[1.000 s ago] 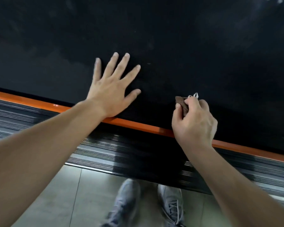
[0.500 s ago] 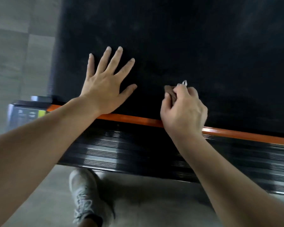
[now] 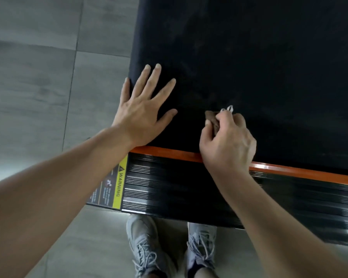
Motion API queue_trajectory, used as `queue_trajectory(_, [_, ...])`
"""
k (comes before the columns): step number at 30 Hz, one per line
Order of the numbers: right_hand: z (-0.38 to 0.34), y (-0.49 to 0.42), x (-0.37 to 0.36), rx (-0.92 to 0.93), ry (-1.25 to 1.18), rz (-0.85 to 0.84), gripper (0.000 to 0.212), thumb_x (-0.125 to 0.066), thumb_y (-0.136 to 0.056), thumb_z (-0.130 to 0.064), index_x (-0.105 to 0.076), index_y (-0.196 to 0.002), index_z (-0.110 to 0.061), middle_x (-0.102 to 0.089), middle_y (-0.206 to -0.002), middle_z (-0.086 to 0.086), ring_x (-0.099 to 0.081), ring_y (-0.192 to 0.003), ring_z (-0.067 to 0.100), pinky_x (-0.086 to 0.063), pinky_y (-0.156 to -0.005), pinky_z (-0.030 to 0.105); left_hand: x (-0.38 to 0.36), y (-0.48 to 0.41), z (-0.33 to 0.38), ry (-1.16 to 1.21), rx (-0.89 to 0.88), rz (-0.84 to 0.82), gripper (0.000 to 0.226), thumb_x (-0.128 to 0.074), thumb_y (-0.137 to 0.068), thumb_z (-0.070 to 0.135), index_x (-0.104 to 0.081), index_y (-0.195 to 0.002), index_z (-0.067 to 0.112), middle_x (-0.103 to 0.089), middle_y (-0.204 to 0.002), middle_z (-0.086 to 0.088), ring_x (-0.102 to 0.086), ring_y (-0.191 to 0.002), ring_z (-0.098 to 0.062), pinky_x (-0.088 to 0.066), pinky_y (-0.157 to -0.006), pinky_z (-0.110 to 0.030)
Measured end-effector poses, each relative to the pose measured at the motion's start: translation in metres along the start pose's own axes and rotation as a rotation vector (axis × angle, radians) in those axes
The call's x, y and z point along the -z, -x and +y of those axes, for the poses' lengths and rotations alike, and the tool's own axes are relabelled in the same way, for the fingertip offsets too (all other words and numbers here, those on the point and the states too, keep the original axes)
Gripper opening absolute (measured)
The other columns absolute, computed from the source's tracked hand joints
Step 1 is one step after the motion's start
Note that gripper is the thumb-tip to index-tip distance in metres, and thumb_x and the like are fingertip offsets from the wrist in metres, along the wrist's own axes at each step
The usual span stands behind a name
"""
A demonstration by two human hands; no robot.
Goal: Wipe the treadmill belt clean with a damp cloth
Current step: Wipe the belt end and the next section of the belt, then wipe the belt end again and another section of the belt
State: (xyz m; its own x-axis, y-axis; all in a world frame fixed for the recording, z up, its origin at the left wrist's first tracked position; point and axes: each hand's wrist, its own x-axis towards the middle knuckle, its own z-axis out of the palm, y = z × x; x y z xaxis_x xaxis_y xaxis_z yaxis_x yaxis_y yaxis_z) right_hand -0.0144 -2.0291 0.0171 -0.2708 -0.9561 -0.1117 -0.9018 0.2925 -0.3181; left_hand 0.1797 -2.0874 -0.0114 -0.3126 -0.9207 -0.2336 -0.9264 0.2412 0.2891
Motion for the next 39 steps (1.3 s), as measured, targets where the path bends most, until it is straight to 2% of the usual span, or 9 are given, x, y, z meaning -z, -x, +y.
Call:
queue_trajectory(6, [-0.017, 0.004, -0.008, 0.027, 0.017, 0.011, 0.025, -0.057, -0.096, -0.037, -0.063, -0.105, -0.014, -0.061, -0.091, 0.003, -0.057, -0.067, 0.018, -0.037, -0.057, 0.027, -0.001, -0.001, -0.02, 0.179, 0.026, 0.011, 0.074, -0.043, -0.103, 0.056, -0.011, -0.165, 0.031, 0.017, -0.172, -0.004, 0.019, -0.158, -0.022, -0.003, -0.127, -0.054])
queue_trajectory(12, [-0.065, 0.012, -0.027, -0.021, -0.017, 0.048, 0.023, -0.059, -0.094, -0.036, -0.062, -0.101, -0.015, -0.058, -0.088, 0.001, -0.053, -0.065, 0.016, -0.037, -0.058, 0.028, 0.004, -0.004, -0.054, 0.328, -0.027, -0.042, 0.074, -0.046, -0.103, 0.054, -0.011, -0.165, 0.034, 0.02, -0.172, 0.0, 0.019, -0.158, -0.023, -0.01, -0.12, -0.042])
queue_trajectory(14, [-0.085, 0.017, -0.034, -0.047, -0.033, 0.068, 0.022, -0.059, -0.095, -0.036, -0.062, -0.101, -0.015, -0.059, -0.088, 0.001, -0.055, -0.066, 0.017, -0.038, -0.059, 0.028, 0.007, -0.004, -0.07, 0.423, -0.028, -0.081, 0.07, -0.048, -0.104, 0.049, -0.014, -0.164, 0.037, 0.017, -0.172, 0.001, 0.01, -0.159, -0.026, -0.012, -0.122, -0.039])
queue_trajectory(17, [-0.116, 0.024, -0.045, -0.071, -0.039, 0.096, 0.021, -0.059, -0.095, -0.035, -0.062, -0.101, -0.016, -0.058, -0.089, -0.001, -0.054, -0.068, 0.016, -0.036, -0.061, 0.028, 0.006, -0.007, -0.096, 0.497, -0.099, -0.059, 0.061, -0.049, -0.106, 0.037, -0.026, -0.163, 0.032, 0.002, -0.174, 0.002, -0.01, -0.158, -0.022, -0.02, -0.123, -0.034])
queue_trajectory(20, [-0.133, 0.029, -0.052, -0.107, -0.041, 0.124, 0.019, -0.058, -0.096, -0.035, -0.062, -0.103, -0.018, -0.058, -0.093, -0.001, -0.051, -0.072, 0.013, -0.035, -0.067, 0.029, 0.012, -0.008, -0.123, 0.599, -0.109, -0.075, 0.053, -0.047, -0.107, 0.033, -0.036, -0.159, 0.031, -0.017, -0.171, 0.005, -0.026, -0.154, -0.014, -0.037, -0.121, -0.041])
queue_trajectory(26, [-0.156, 0.034, -0.061, -0.093, -0.016, 0.165, 0.021, -0.062, -0.096, -0.032, -0.064, -0.107, -0.015, -0.062, -0.099, 0.003, -0.056, -0.078, 0.019, -0.032, -0.07, 0.029, 0.034, 0.017, -0.169, 0.43, -0.034, -0.212, 0.052, -0.043, -0.108, 0.042, -0.037, -0.158, 0.03, -0.045, -0.156, 0.003, -0.042, -0.143, -0.019, -0.036, -0.115, -0.035])
queue_trajectory(32, [-0.158, 0.032, -0.061, 0.026, 0.0, 0.114, 0.023, -0.065, -0.094, -0.028, -0.067, -0.108, -0.011, -0.062, -0.098, 0.005, -0.062, -0.082, 0.026, -0.036, -0.07, 0.028, 0.049, 0.033, -0.194, 0.276, 0.029, -0.213, 0.051, -0.042, -0.107, 0.046, -0.039, -0.155, 0.029, -0.049, -0.152, 0.001, -0.043, -0.14, -0.024, -0.039, -0.109, -0.04])
queue_trajectory(35, [-0.17, 0.026, -0.06, 0.197, -0.025, 0.074, 0.02, -0.068, -0.092, -0.023, -0.067, -0.106, -0.009, -0.062, -0.099, 0.007, -0.062, -0.085, 0.027, -0.041, -0.072, 0.029, 0.059, 0.037, -0.209, 0.249, 0.048, -0.215, 0.054, -0.043, -0.105, 0.048, -0.039, -0.155, 0.029, -0.047, -0.155, 0.001, -0.043, -0.141, -0.025, -0.038, -0.109, -0.041])
queue_trajectory(39, [-0.223, 0.007, -0.065, 0.301, -0.201, 0.069, 0.022, -0.069, -0.091, -0.021, -0.067, -0.108, -0.007, -0.063, -0.1, 0.008, -0.062, -0.085, 0.026, -0.046, -0.069, 0.029, 0.086, 0.042, -0.231, 0.242, 0.078, -0.197, 0.054, -0.044, -0.103, 0.05, -0.043, -0.153, 0.031, -0.05, -0.152, 0.002, -0.046, -0.138, -0.026, -0.041, -0.108, -0.041])
